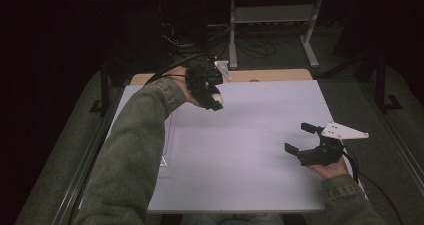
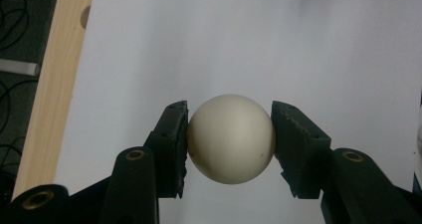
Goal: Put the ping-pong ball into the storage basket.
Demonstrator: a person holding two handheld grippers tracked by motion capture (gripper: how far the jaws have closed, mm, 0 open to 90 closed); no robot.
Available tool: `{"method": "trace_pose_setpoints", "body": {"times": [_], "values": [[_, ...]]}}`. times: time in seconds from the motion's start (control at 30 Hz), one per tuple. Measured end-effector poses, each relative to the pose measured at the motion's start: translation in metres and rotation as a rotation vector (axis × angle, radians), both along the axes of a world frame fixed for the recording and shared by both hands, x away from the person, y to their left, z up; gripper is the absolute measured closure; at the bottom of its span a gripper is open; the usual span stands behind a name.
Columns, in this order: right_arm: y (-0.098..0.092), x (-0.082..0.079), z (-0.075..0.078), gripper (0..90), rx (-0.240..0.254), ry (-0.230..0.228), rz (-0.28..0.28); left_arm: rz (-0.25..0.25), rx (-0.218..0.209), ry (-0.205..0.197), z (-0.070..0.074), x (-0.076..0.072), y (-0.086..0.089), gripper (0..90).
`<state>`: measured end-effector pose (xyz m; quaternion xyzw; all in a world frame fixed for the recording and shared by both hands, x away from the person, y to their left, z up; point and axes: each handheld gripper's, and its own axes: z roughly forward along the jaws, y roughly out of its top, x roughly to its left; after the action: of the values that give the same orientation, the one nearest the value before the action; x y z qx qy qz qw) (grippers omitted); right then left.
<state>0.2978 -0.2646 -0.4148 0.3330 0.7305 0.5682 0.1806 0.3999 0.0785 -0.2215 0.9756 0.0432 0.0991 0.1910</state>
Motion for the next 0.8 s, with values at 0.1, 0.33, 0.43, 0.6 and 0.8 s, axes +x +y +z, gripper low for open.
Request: {"method": "trace_pose_setpoints", "body": {"times": [0.1,0.33,0.43,0.6,0.8], "values": [[-0.001,0.000,0.000,0.0,0.008,0.001,-0.006,0.003,0.001,-0.008,0.004,0.000,0.000,50.2],[-0.001,0.000,0.000,0.0,0.007,0.002,-0.002,0.018,0.012,-0.010,0.009,-0.001,0.004,50.2],[-0.001,0.000,0.000,0.0,0.007,0.000,0.001,0.016,0.020,-0.012,0.010,-0.003,0.007,50.2],[-0.002,0.001,0.000,0.0,0.010,-0.002,-0.006,0.015,0.022,-0.015,0.011,-0.006,0.010,50.2],[0.000,0.001,0.000,0.0,0.002,-0.002,-0.004,0.031,0.039,-0.023,0.014,-0.010,0.019,50.1]]}}
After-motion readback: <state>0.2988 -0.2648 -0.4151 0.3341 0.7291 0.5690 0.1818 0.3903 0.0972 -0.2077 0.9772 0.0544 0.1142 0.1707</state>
